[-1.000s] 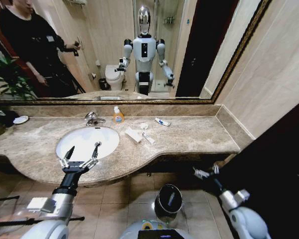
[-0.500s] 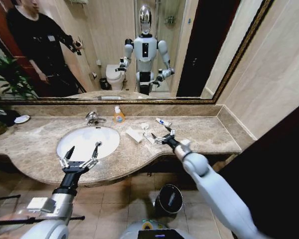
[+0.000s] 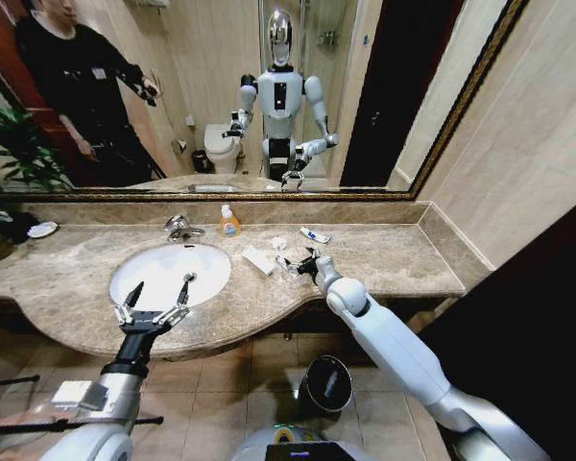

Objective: Pick up the trash from the sink and place it in the trash bin.

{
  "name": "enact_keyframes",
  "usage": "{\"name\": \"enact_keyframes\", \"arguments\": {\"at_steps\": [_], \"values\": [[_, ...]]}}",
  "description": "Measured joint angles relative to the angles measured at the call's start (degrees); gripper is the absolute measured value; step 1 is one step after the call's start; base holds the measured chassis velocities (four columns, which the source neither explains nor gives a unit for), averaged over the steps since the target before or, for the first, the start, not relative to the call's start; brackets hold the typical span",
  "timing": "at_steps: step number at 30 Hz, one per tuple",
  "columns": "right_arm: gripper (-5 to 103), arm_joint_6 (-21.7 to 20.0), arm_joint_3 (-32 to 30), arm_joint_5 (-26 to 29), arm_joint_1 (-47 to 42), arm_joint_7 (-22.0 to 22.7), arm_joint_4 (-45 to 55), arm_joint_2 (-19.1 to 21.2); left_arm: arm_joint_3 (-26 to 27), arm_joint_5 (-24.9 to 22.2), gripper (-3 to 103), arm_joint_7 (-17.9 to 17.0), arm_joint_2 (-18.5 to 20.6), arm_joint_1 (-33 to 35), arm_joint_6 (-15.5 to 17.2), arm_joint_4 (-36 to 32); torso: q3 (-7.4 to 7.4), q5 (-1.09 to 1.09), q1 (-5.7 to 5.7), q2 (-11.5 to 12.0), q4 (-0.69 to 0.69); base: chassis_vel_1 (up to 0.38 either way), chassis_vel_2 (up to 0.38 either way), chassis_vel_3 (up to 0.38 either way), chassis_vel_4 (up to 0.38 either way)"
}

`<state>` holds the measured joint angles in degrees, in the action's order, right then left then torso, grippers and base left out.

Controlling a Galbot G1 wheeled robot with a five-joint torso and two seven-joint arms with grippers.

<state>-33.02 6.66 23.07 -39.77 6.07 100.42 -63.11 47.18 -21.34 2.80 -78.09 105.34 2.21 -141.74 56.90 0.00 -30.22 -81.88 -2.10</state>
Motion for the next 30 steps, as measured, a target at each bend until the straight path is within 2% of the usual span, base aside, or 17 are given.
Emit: {"name": "enact_keyframes", "arguments": {"at_steps": [3,7,12,17,19,20,22,23,28,29,30], "values": [[79,-0.4,2.8,1.4,1.5,1.8,-1.4,-0.7,0.0,0.0,100,0.0,0.0,0.0,0.0,0.0,0.0,0.0,0.0,0.0,0.0,0.0,0.0,0.0,0.0],[67,-0.5,5.1,1.7,3.4,3.3,-4.6,-2.6,0.0,0.0,100,0.0,0.0,0.0,0.0,0.0,0.0,0.0,-0.01,0.0,-0.02,0.0,0.0,0.0,0.0],[66,-0.4,5.7,1.6,4.5,3.4,-6.9,-3.4,0.0,0.0,100,0.0,0.0,0.0,0.0,0.0,0.0,0.0,0.0,0.0,-0.01,0.0,0.0,0.0,0.0],[57,-0.4,6.1,1.6,4.5,3.7,-7.0,-3.0,0.0,0.0,100,0.0,0.0,0.0,0.0,0.0,0.0,0.0,0.0,0.0,-0.01,0.0,0.0,0.0,0.0],[47,-0.4,6.1,1.7,4.5,3.8,-7.3,-2.8,0.0,0.0,100,0.0,0.0,0.0,0.0,0.0,0.0,0.0,0.0,0.0,-0.01,0.0,0.0,0.0,0.0],[47,-0.4,6.1,1.7,4.5,3.8,-7.3,-2.8,0.0,0.0,100,0.0,0.0,0.0,0.0,0.0,0.0,0.0,0.0,0.0,-0.01,0.0,0.0,0.0,0.0],[36,-0.4,6.1,1.8,4.9,3.7,-7.9,-2.7,0.0,0.0,100,0.0,0.0,0.0,0.0,0.0,0.0,0.0,0.0,0.0,-0.01,0.0,0.0,0.0,0.0],[36,-0.4,6.1,1.8,4.9,3.7,-7.9,-2.7,0.0,0.0,100,0.0,0.0,0.0,0.0,0.0,0.0,0.0,0.0,0.0,-0.01,0.0,0.0,0.0,0.0],[15,-0.7,6.1,1.7,5.3,3.5,-8.5,-3.2,0.0,0.0,100,0.0,0.0,0.0,0.0,0.0,0.0,-0.01,0.0,0.0,0.0,0.0,0.0,0.0,0.0],[15,-0.7,6.1,1.7,5.3,3.5,-8.5,-3.2,0.0,0.0,100,0.0,0.0,0.0,0.0,0.0,0.0,-0.01,0.0,0.0,0.0,0.0,0.0,0.0,0.0],[6,-0.7,6.2,1.6,5.3,3.6,-8.6,-3.6,0.0,0.0,100,0.0,0.0,0.0,0.0,0.0,0.0,0.0,0.0,0.0,0.0,0.0,0.0,0.0,0.0]]}}
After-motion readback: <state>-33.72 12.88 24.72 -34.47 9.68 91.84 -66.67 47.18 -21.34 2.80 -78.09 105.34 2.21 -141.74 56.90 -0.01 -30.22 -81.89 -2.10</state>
